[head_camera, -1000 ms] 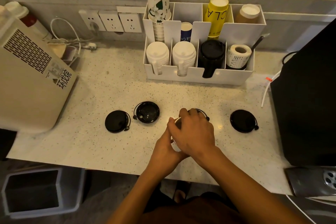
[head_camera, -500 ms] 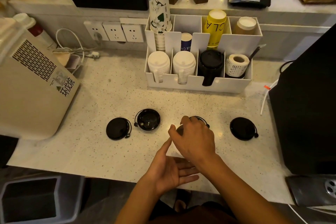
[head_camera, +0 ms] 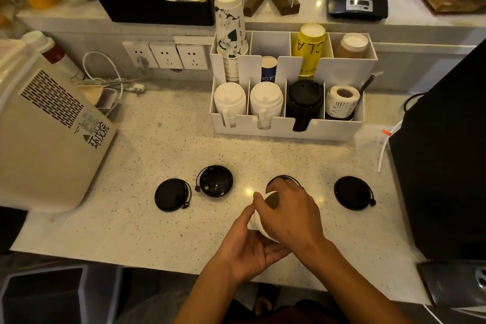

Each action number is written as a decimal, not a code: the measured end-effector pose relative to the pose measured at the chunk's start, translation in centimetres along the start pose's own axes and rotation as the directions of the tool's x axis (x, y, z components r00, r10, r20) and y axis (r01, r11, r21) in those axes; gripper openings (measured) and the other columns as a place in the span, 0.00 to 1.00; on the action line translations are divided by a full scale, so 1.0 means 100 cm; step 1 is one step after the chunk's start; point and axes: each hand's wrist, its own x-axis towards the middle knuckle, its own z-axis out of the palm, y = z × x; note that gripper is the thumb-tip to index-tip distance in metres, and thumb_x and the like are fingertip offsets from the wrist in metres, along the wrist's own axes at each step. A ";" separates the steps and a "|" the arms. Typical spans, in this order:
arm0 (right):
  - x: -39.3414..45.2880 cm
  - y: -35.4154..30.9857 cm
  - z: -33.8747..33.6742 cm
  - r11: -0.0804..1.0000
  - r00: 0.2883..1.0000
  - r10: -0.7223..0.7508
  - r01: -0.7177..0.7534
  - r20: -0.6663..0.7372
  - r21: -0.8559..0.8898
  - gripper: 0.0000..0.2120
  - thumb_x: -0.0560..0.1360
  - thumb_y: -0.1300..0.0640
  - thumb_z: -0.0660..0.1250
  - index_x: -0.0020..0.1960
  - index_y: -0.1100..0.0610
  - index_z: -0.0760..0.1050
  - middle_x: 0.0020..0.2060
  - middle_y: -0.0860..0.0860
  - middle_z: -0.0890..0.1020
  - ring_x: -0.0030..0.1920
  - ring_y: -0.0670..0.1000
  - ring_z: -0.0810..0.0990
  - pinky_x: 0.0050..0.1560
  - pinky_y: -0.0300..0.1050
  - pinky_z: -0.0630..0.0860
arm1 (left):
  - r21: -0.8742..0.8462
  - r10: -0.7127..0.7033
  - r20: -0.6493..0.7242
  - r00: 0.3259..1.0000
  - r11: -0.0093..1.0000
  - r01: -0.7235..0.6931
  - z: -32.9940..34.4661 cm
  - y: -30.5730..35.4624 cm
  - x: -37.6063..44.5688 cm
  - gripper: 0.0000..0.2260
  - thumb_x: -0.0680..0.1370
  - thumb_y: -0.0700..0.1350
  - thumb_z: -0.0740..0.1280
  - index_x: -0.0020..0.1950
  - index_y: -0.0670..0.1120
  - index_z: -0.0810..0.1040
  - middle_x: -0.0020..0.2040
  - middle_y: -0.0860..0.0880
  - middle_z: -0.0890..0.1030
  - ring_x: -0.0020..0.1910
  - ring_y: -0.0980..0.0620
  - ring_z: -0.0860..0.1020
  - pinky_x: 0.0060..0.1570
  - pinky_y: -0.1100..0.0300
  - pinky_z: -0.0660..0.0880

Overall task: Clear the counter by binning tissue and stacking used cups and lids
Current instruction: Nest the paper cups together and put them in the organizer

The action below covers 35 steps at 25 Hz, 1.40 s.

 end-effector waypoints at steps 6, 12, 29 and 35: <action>0.000 -0.001 -0.004 0.929 0.984 0.084 -0.135 0.159 0.343 0.31 0.65 0.29 0.62 0.65 0.40 0.70 0.54 0.37 0.75 0.53 0.42 0.77 0.46 0.33 0.74 | 0.221 0.292 -0.065 0.954 0.937 -0.271 0.001 0.024 -0.006 0.25 0.74 0.54 0.73 0.68 0.44 0.78 0.63 0.37 0.81 0.63 0.37 0.79 0.55 0.43 0.80; 0.017 -0.008 -0.004 0.871 0.948 -0.009 -0.149 0.318 0.467 0.41 0.63 0.32 0.70 0.72 0.36 0.59 0.54 0.30 0.72 0.51 0.35 0.77 0.40 0.28 0.76 | 0.467 0.496 0.010 0.868 0.766 -0.443 0.001 0.059 -0.019 0.25 0.72 0.50 0.74 0.69 0.50 0.76 0.61 0.46 0.84 0.60 0.45 0.82 0.58 0.49 0.80; 0.128 0.001 0.067 0.958 0.977 0.148 -0.180 0.152 0.224 0.31 0.79 0.37 0.58 0.77 0.53 0.61 0.76 0.54 0.67 0.75 0.57 0.63 0.73 0.55 0.65 | 0.703 0.769 -0.033 0.638 0.472 -0.533 -0.004 0.164 -0.053 0.35 0.65 0.56 0.81 0.69 0.55 0.72 0.61 0.53 0.84 0.59 0.50 0.83 0.61 0.44 0.78; 0.167 0.002 0.115 0.891 0.879 0.451 -0.433 0.156 -0.134 0.44 0.78 0.37 0.56 0.79 0.66 0.42 0.79 0.66 0.44 0.78 0.68 0.43 0.77 0.65 0.46 | 0.745 0.822 0.093 0.562 0.317 -0.587 0.015 0.208 -0.067 0.35 0.62 0.58 0.82 0.65 0.60 0.72 0.59 0.58 0.84 0.58 0.57 0.82 0.59 0.52 0.78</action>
